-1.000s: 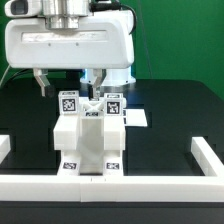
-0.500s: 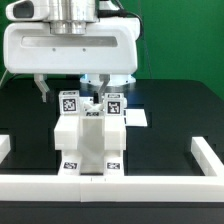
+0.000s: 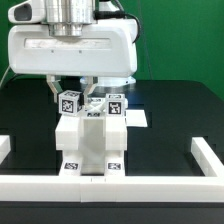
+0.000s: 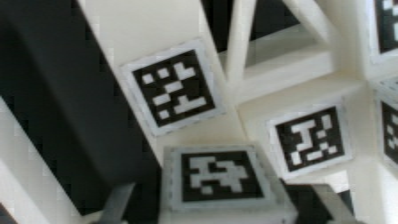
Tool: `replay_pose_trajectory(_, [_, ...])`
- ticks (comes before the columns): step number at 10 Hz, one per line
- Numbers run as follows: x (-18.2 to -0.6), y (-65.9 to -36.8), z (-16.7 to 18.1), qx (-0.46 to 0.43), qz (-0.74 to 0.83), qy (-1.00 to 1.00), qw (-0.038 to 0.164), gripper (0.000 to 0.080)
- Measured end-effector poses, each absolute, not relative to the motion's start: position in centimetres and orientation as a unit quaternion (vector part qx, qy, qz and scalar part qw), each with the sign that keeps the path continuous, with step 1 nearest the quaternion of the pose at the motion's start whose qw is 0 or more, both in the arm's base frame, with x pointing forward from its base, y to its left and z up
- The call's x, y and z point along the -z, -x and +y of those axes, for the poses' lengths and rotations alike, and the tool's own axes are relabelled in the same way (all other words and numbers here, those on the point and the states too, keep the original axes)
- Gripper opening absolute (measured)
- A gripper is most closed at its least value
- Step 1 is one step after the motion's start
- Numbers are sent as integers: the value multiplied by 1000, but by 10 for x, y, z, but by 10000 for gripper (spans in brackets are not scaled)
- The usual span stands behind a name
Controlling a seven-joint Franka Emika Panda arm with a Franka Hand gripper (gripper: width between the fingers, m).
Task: Assemble chair
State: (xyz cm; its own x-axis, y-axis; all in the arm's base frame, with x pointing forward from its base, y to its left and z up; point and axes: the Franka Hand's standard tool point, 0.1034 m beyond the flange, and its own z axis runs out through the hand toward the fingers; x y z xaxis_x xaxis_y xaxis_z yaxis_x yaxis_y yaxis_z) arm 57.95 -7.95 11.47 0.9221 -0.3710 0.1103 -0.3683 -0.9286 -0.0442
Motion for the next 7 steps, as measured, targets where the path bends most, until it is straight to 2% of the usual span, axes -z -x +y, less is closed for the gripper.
replay_pose_trajectory(7, [-114, -582, -79, 36, 555, 831, 34, 282])
